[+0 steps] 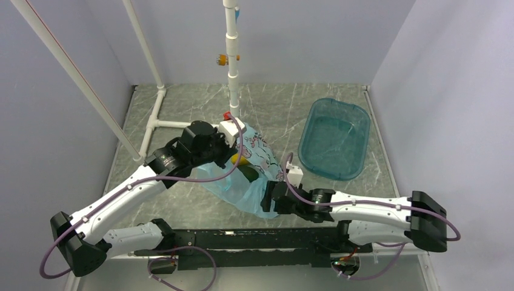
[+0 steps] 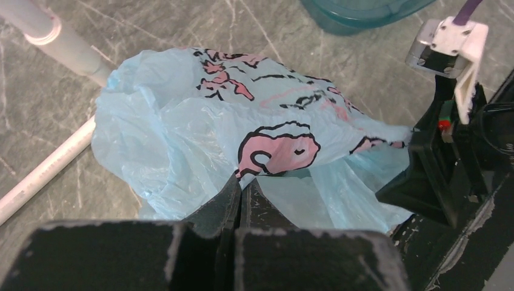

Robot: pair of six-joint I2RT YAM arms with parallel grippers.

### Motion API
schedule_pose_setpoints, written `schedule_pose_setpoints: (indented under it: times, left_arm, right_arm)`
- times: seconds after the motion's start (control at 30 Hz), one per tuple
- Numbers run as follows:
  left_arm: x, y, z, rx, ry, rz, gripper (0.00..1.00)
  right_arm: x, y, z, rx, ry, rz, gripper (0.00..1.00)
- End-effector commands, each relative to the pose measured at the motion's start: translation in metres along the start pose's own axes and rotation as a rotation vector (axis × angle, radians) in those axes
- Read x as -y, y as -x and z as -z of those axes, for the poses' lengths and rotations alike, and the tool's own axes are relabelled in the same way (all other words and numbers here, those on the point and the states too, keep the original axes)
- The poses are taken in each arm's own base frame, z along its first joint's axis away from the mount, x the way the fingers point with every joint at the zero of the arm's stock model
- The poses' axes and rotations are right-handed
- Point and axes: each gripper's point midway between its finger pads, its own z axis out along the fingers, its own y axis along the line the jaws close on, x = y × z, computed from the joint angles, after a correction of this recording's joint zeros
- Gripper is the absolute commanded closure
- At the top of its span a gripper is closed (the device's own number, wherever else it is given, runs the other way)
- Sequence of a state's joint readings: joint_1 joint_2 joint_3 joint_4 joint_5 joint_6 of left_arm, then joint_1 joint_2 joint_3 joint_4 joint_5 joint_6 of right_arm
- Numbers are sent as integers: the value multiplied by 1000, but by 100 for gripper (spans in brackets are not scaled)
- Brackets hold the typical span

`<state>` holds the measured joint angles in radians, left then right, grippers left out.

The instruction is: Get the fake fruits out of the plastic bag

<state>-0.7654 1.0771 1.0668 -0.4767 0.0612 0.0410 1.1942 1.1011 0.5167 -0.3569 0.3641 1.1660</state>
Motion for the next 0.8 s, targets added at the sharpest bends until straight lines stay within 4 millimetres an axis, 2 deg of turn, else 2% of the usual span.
schedule_pose_setpoints:
  times: [0.0, 0.07, 0.13, 0.2, 0.3, 0.4, 0.43, 0.5, 0.53, 0.6, 0.73, 0.77]
  left_arm:
    - [13, 14, -1, 51, -42, -30, 100]
    - [14, 14, -1, 54, -47, -26, 100]
    - [15, 15, -1, 56, -54, -21, 100]
    - [17, 15, -2, 57, -63, -18, 100]
    - [18, 15, -2, 57, -64, -17, 100]
    - [13, 14, -1, 62, -40, -19, 100]
    - [12, 14, -1, 65, -32, -21, 100]
    - [10, 15, 0, 72, -20, -22, 100]
    - [10, 15, 0, 76, -17, -23, 100]
    - [9, 16, 2, 81, -11, -21, 100]
    - [3, 21, 8, 107, 28, -1, 100]
    - [-5, 21, 10, 116, 74, 12, 100]
  right_arm:
    - [-20, 25, 37, 91, 32, 168, 13]
    - [-39, 27, 52, 107, 122, 192, 9]
    - [-67, 25, 68, 108, 278, 219, 6]
    - [-94, 29, 82, 130, 433, 221, 8]
    - [-120, 38, 89, 194, 555, 204, 26]
    - [-148, 53, 97, 235, 584, 235, 54]
    - [-156, 55, 99, 236, 588, 254, 58]
    - [-163, 54, 99, 225, 585, 288, 57]
    - [-162, 55, 97, 227, 570, 291, 47]
    - [-146, 58, 91, 239, 503, 271, 41]
    - [-86, 58, 78, 258, 317, 191, 22]
    - [-70, 58, 78, 259, 278, 177, 17]
